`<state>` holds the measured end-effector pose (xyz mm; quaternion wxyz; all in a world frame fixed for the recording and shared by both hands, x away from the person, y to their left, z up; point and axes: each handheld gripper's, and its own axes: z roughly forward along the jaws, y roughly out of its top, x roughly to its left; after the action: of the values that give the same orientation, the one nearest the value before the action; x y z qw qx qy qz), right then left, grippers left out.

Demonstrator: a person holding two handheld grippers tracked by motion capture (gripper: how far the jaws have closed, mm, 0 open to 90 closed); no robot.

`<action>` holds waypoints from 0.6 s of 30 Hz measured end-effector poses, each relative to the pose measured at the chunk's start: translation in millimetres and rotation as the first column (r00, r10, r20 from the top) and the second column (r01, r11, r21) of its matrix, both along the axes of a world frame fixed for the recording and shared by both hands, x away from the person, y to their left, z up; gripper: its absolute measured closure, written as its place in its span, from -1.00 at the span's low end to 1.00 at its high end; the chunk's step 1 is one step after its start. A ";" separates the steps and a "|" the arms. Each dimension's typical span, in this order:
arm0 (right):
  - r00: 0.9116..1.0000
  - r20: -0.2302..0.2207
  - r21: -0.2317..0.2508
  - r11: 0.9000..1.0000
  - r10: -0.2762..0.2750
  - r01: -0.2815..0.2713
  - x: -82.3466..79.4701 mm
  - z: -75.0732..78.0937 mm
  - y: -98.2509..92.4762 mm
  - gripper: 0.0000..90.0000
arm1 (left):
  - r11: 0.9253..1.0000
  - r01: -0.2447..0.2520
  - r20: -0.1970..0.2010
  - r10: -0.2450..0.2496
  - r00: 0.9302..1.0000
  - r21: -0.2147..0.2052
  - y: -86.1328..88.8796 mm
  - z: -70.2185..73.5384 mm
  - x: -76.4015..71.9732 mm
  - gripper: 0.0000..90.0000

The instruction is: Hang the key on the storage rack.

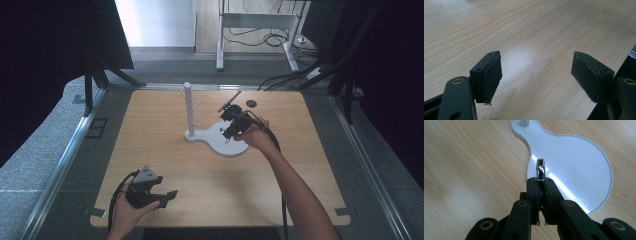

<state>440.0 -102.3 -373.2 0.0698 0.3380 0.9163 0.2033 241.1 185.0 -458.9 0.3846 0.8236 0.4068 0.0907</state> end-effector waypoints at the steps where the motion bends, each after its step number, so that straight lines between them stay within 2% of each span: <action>1: 1.000 0.001 -0.002 1.000 -0.003 0.003 0.6 0.5 0.6 0.88 | 1.000 0.000 0.000 0.000 1.000 -0.001 0.1 0.0 0.0 -0.44; 18: 1.000 0.004 0.004 1.000 -0.019 0.019 18.0 8.8 9.4 0.88 | 1.000 0.001 -0.001 -0.001 1.000 -0.001 0.2 -0.3 0.0 -0.44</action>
<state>457.9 -93.0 -364.4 0.0732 0.3463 0.9125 0.2051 241.2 185.2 -459.2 0.3849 0.8236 0.4067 0.0900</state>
